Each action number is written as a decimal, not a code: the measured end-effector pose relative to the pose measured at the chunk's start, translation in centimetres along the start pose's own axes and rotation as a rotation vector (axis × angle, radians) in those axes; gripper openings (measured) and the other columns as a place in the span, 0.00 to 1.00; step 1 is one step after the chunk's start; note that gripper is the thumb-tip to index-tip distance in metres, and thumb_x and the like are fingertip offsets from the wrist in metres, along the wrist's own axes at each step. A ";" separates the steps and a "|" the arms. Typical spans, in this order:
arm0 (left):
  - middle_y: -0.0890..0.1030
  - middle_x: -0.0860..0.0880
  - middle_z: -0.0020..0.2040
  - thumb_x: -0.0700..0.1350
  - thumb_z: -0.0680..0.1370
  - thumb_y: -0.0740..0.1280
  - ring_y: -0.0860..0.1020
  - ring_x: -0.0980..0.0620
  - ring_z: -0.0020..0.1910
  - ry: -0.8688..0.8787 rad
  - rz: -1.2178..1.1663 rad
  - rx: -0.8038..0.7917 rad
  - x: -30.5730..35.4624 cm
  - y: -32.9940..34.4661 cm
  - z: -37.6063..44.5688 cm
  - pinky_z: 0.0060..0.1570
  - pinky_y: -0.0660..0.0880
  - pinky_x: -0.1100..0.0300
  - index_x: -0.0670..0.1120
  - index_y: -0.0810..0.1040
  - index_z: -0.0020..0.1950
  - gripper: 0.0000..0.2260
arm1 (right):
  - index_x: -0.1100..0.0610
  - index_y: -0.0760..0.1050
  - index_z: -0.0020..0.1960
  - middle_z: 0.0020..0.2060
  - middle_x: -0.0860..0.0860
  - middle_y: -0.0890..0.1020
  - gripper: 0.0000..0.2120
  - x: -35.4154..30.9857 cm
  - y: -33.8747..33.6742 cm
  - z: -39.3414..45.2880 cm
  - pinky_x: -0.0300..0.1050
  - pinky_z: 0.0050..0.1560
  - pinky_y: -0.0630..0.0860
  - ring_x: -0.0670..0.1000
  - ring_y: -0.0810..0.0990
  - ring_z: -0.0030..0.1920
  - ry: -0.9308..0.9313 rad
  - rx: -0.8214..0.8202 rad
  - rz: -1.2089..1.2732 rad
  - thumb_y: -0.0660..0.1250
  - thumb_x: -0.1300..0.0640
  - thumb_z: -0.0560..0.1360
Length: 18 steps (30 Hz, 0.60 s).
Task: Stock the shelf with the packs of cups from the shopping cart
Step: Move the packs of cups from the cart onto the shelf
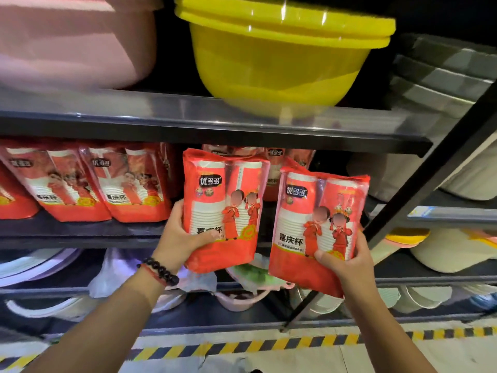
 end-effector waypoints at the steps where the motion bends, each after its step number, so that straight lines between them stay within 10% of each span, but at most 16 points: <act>1: 0.83 0.53 0.56 0.49 0.52 0.83 0.82 0.54 0.55 0.009 -0.001 0.005 -0.2 0.0 0.7 0.49 0.79 0.61 0.55 0.72 0.62 0.40 | 0.38 0.74 0.63 0.56 0.48 0.85 0.43 0.3 0.1 0.8 0.52 0.46 0.84 0.51 0.86 0.53 -0.010 -0.010 0.013 0.86 0.42 0.51; 10: 0.85 0.55 0.51 0.57 0.51 0.85 0.82 0.56 0.51 0.080 0.052 0.049 -3.0 -1.3 7.8 0.51 0.79 0.58 0.61 0.78 0.55 0.34 | 0.53 0.77 0.63 0.57 0.58 0.85 0.37 4.2 2.6 8.4 0.51 0.48 0.83 0.59 0.85 0.54 -0.078 -0.146 0.197 0.86 0.50 0.58; 18: 0.83 0.40 0.56 0.44 0.54 0.82 0.82 0.44 0.54 0.032 0.078 -0.002 -6.2 -1.2 11.5 0.53 0.80 0.53 0.35 0.73 0.65 0.42 | 0.55 0.75 0.66 0.60 0.60 0.84 0.38 4.8 5.0 14.6 0.55 0.54 0.82 0.62 0.83 0.59 -0.126 -0.274 0.205 0.86 0.54 0.60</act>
Point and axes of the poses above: each hand's wrist, its own z-axis towards the middle knuckle, its own y-axis out of the palm, x = y × z, the point moved 9 cm from there along z, towards the middle knuckle
